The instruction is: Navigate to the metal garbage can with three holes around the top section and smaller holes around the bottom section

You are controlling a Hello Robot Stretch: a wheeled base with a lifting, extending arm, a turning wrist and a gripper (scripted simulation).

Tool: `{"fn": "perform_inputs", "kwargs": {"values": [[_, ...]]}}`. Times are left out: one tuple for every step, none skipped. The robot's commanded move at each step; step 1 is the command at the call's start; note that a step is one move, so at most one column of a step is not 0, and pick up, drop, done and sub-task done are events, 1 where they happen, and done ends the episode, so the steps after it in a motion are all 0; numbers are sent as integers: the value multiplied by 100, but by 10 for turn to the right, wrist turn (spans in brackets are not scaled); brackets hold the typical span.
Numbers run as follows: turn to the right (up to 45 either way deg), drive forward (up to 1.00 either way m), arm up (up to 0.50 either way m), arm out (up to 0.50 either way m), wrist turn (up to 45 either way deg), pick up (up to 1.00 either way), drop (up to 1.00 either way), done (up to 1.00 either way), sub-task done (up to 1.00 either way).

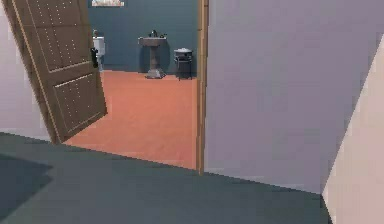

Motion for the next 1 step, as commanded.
{"fn": "perform_inputs", "kwargs": {"values": [[-180,0,0,0,0,0,0,0,0]]}}
